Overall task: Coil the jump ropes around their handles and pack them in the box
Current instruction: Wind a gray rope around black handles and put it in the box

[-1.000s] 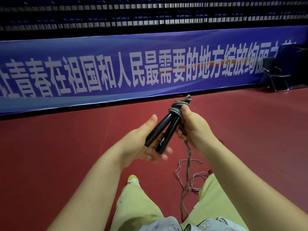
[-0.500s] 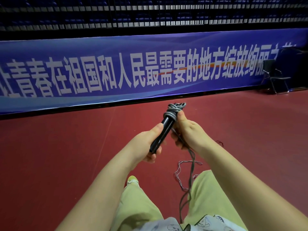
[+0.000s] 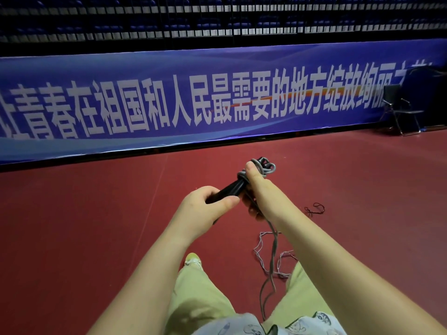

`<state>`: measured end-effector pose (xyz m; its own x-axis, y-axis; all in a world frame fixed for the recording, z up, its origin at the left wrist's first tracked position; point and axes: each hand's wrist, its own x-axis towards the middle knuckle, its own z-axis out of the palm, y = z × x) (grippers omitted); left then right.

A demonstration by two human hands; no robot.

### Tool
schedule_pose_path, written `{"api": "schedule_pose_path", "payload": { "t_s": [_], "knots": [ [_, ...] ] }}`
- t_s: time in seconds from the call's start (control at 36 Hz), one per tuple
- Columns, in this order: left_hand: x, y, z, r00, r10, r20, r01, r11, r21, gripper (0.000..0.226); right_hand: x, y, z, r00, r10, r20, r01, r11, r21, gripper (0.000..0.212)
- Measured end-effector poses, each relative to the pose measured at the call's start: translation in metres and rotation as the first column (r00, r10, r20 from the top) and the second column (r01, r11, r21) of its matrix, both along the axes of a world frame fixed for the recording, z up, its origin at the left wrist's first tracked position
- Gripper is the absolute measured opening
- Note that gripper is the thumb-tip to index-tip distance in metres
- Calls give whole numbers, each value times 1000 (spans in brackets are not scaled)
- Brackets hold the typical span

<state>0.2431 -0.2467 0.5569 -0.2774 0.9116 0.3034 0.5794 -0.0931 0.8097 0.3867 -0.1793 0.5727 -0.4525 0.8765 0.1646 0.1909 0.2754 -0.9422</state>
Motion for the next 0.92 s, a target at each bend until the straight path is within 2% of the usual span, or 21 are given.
{"api": "schedule_pose_path", "payload": {
  "t_s": [0.11, 0.19, 0.22, 0.28, 0.33, 0.42, 0.47, 0.5, 0.53, 0.58, 0.67, 0.75, 0.81, 0.86, 0.92],
  "knots": [
    [8, 1, 2, 998, 44, -47, -42, 998, 42, 39, 2, 1, 2, 996, -10, -93, 8, 1000, -14, 50],
    [13, 3, 7, 996, -13, -84, 11, 1000, -27, 39, 3, 0, 8, 976, -35, -217, 27, 999, -38, 32],
    [15, 3, 10, 997, -67, -42, 64, 995, -72, 42, 3, 0, 9, 965, -44, -257, 29, 998, -62, 28],
    [18, 1, 16, 960, -200, 196, 234, 958, -166, 49, 3, 3, 12, 940, -60, -335, 15, 991, -135, 26],
    [17, -1, 21, 823, -312, 474, 451, 867, -212, 65, 4, 7, 11, 910, -39, -414, -44, 981, -188, 23],
    [17, 0, 17, 487, -423, 764, 723, 686, -82, 94, 9, 11, 9, 818, 82, -569, -220, 959, -178, 33],
    [21, 0, 13, 277, -452, 848, 822, 568, 34, 97, 11, 9, 11, 743, 184, -643, -354, 924, -145, 43],
    [25, 0, 11, 202, -458, 866, 847, 526, 80, 95, 10, 7, 12, 708, 216, -672, -405, 904, -137, 42],
    [28, -1, 10, 163, -459, 873, 857, 505, 106, 93, 10, 6, 14, 690, 241, -683, -434, 892, -124, 42],
    [30, -3, 11, 162, -455, 876, 851, 513, 109, 85, 7, 8, 13, 715, 266, -647, -418, 904, -90, 46],
    [28, -7, 18, 219, -409, 886, 814, 577, 65, 72, 4, 11, 8, 843, 214, -493, -291, 953, -84, 50],
    [22, -10, 25, 357, -353, 865, 724, 690, -17, 70, 6, 13, 5, 905, 247, -346, -264, 964, -3, 59],
    [21, -12, 26, 444, -322, 836, 648, 760, -51, 66, 7, 13, 5, 911, 299, -285, -294, 954, 63, 57],
    [22, -13, 25, 522, -292, 801, 560, 826, -63, 64, 7, 12, 5, 918, 310, -248, -302, 951, 71, 55],
    [23, -12, 23, 636, -254, 728, 467, 878, -101, 63, 5, 13, 4, 931, 292, -220, -288, 956, 51, 50]
  ]
}}
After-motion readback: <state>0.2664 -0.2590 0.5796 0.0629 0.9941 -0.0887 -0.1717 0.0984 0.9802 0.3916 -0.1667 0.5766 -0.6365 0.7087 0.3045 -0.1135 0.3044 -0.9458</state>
